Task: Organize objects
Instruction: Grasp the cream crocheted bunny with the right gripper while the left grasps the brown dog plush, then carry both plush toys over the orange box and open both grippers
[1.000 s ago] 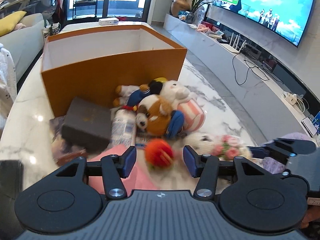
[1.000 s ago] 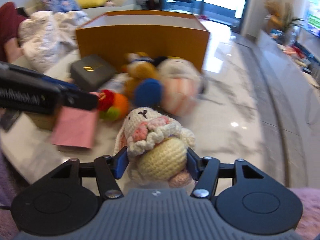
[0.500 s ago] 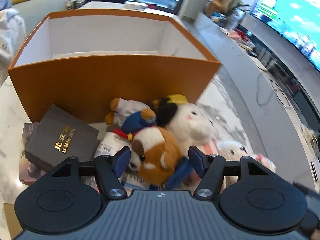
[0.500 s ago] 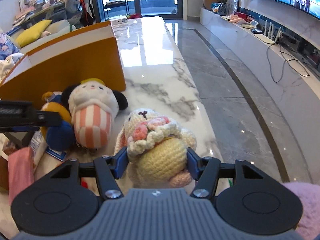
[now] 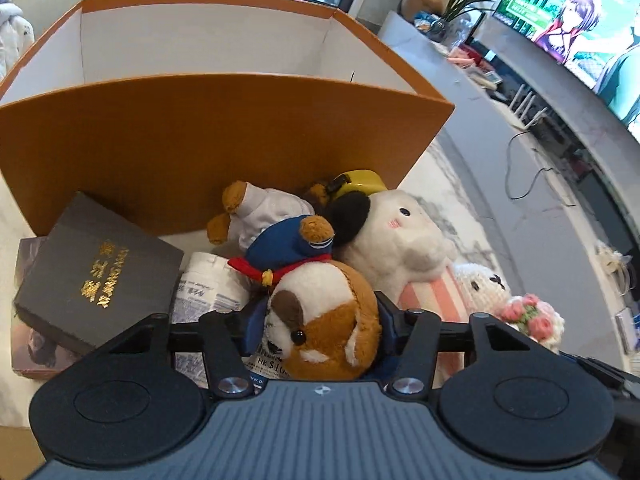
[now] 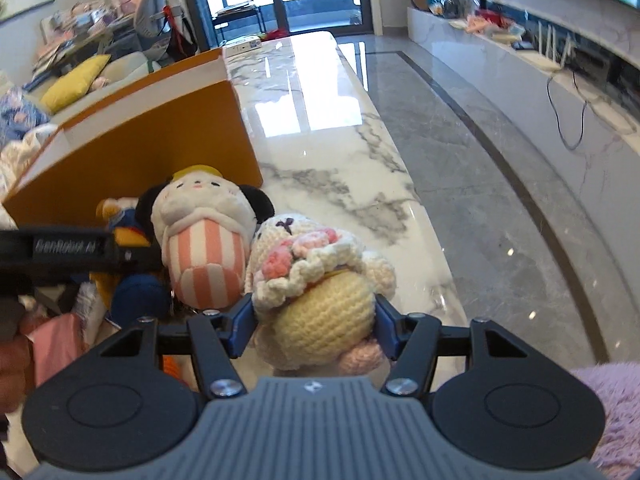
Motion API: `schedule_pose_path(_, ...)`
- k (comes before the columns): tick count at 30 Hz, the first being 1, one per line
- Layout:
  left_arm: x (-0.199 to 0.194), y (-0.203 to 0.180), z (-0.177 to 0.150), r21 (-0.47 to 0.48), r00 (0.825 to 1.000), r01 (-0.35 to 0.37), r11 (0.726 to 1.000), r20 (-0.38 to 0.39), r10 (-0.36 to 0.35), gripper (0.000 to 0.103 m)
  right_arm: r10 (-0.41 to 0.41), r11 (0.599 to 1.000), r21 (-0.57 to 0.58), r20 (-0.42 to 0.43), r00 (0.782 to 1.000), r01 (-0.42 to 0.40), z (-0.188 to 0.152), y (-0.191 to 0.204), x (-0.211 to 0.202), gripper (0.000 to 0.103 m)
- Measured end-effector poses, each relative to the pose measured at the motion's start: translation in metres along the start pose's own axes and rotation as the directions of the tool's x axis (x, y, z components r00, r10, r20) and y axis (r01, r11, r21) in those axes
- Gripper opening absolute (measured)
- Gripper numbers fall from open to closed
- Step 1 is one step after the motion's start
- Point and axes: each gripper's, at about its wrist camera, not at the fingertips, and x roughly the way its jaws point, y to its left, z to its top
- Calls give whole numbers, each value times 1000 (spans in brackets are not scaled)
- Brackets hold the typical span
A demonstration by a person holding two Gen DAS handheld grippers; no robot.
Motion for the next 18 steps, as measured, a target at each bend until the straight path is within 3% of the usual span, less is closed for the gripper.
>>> schedule_pose_path(3,-19,2,-5,9,999,16,1000,31,-16,62,1,999,53,11,1000,-2,2,-3,-8,59)
schedule_pose_path(12,-92,4,-3,46,983,109,993,146,-114,62,19,999,24,138,990,-22,23,15,-53,58)
schedule_pose_path(18,-129,4,23,116,967,120,986,211,-143,62,148,989,-60,203,968,-138,62,55,-73,58)
